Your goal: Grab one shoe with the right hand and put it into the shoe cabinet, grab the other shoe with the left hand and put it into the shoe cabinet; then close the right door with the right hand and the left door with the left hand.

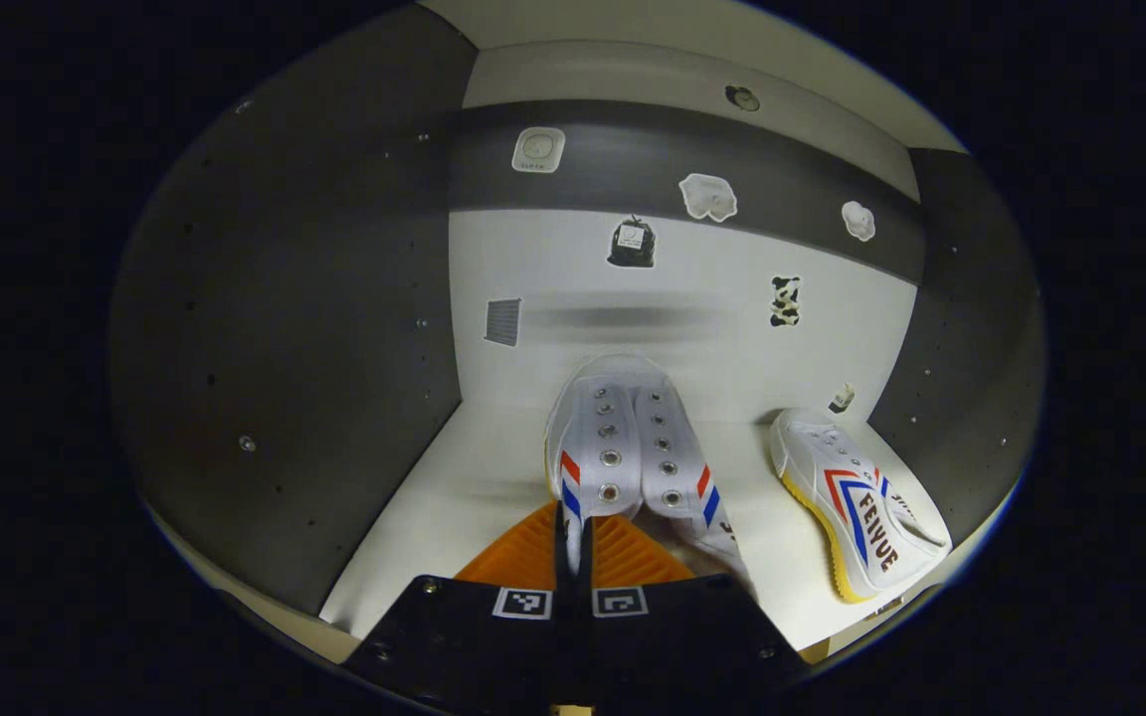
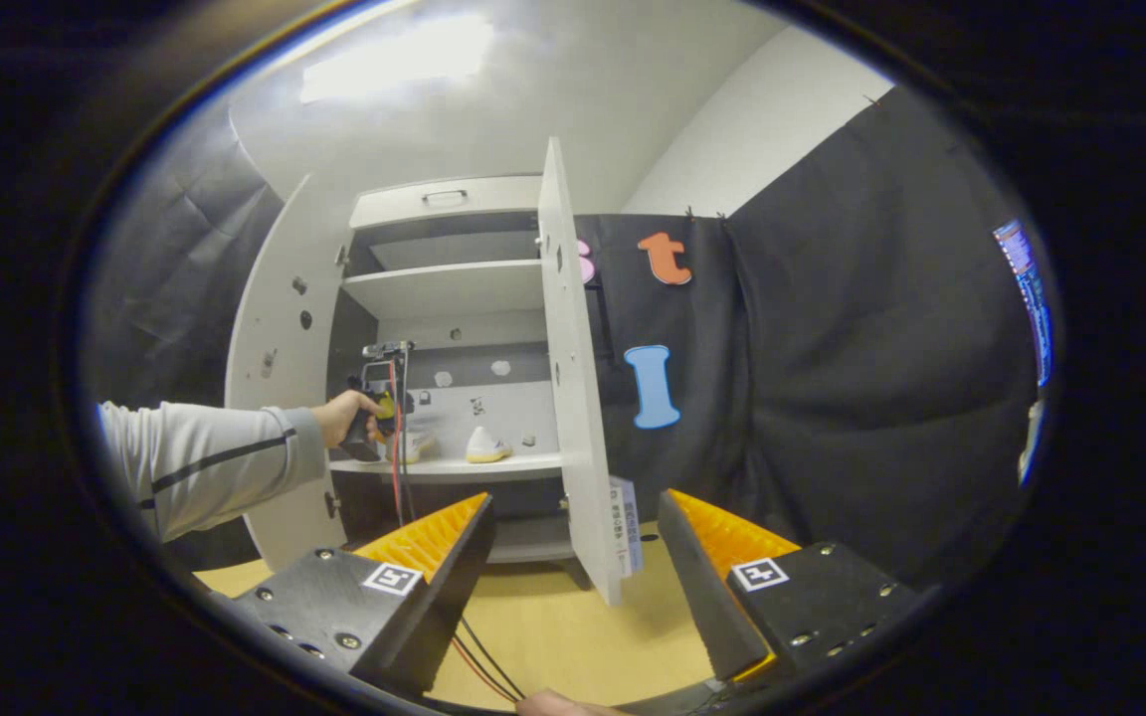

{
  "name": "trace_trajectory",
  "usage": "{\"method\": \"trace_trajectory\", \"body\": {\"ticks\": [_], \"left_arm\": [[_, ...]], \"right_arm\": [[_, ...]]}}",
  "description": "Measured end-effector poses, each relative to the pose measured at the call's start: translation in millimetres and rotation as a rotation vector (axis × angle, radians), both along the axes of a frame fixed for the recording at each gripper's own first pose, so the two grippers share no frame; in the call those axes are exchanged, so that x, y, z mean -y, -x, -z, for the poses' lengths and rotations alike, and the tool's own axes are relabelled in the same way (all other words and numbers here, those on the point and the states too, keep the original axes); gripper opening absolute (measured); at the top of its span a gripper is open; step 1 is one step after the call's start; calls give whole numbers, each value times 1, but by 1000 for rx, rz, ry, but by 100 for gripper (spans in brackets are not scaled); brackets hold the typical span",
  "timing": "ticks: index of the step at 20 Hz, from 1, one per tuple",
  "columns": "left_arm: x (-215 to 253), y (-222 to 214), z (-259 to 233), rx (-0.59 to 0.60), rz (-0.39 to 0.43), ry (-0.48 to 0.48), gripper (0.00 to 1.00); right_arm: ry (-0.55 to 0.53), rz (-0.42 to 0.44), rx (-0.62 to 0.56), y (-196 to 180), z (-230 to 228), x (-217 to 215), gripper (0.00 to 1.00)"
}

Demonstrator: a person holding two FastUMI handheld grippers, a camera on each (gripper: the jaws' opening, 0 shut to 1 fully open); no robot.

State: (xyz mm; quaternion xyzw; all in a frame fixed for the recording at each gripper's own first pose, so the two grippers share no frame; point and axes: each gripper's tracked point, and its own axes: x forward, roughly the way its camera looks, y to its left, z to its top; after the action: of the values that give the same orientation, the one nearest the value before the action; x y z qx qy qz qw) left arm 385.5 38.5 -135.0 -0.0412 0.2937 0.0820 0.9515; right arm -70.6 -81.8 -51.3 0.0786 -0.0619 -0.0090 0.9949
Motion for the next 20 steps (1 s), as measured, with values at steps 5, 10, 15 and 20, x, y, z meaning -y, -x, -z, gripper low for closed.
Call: {"method": "trace_trajectory", "body": {"ticks": [5, 10, 15, 20], "left_arm": [[4, -7, 1, -7, 22, -29, 1], [7, -7, 3, -17, 60, -36, 4], [5, 0, -2, -28, 55, -50, 11], [3, 17, -24, 2, 65, -66, 39]], "right_arm": [[-74, 29, 28, 2, -7, 15, 97], [-78, 48, 40, 3, -9, 24, 97], [-75, 38, 4, 2, -1, 24, 97], [-70, 31, 31, 9, -12, 20, 97]]}}
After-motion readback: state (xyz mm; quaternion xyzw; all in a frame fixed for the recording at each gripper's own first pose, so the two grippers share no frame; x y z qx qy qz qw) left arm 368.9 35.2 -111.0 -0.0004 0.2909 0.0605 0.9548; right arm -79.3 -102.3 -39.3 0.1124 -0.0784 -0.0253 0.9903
